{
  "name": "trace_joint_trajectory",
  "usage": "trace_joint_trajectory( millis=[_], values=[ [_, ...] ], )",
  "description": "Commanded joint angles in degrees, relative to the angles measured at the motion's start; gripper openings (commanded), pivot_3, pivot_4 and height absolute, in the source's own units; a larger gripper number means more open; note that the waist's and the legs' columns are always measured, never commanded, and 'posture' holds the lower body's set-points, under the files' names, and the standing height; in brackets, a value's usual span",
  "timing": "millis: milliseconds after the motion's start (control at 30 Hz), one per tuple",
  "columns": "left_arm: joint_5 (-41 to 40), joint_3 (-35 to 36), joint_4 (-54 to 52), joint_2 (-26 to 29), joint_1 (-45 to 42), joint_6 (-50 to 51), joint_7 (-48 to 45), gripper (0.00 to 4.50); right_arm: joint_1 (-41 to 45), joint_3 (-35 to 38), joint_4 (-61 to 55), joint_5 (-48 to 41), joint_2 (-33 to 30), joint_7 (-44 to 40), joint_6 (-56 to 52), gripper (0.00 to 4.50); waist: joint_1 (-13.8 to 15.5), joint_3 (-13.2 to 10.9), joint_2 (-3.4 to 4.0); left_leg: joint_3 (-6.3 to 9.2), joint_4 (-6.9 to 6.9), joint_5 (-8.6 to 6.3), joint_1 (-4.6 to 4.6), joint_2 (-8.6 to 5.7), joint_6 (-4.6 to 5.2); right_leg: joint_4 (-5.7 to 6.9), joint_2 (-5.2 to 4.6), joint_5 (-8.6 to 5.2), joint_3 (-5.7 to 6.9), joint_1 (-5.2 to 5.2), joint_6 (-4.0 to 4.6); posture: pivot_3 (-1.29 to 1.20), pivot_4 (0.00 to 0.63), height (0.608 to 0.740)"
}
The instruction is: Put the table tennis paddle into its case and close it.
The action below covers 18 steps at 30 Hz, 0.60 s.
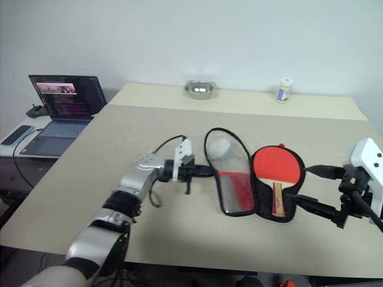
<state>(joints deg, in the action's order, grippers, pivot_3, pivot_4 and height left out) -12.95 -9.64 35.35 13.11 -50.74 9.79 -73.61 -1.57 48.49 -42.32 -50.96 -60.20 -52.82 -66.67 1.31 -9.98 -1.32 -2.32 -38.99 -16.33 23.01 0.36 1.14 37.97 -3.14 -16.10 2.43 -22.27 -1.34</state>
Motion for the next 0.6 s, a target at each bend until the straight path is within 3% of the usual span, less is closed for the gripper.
trace_joint_trajectory(
  millis=[33, 367, 533, 600],
  values=[
    [-2.2, 0.7, -0.6, -4.7, -4.2, 0.7, 0.9, 0.01, 0.7, 3.8, 0.8, -2.1, -0.3, 1.5, 0.5, 4.50, 0.0, 0.0, -0.01, 0.00, 0.00, 0.00, -0.01, 0.00, 0.00, 0.00, 0.00, 0.00, 0.00, 0.00, 0.00, 0.00, 0.150, 0.740],
    [3.7, -1.2, 9.4, -11.5, -7.5, -12.2, 4.6, 0.01, -3.3, 4.5, 1.7, -0.6, 0.9, 5.0, 2.1, 4.50, -0.3, 0.0, -0.02, -0.02, 0.04, 0.00, -0.08, 0.02, 0.00, 0.04, 0.04, 0.00, -0.04, 0.00, 0.00, 0.00, 0.150, 0.740],
    [1.2, 1.1, 5.2, -8.4, -5.3, -10.8, 2.2, 0.01, -3.8, 0.6, 4.3, 0.4, 2.6, 9.4, 1.5, 4.50, -0.3, 0.0, -0.04, -0.03, 0.04, 0.00, -0.05, 0.01, 0.00, -0.01, 0.02, 0.00, -0.06, 0.00, 0.00, 0.00, 0.150, 0.740],
    [0.2, 2.1, 1.0, -5.3, -3.4, -9.8, 1.2, 0.01, -3.6, -4.1, 4.9, 1.7, 4.3, 11.6, 2.6, 4.50, -0.6, 0.0, -0.03, -0.04, 0.06, 0.01, -0.09, 0.03, -0.01, 0.02, 0.03, 0.00, -0.07, 0.00, 0.01, 0.00, 0.150, 0.740]
  ],
)
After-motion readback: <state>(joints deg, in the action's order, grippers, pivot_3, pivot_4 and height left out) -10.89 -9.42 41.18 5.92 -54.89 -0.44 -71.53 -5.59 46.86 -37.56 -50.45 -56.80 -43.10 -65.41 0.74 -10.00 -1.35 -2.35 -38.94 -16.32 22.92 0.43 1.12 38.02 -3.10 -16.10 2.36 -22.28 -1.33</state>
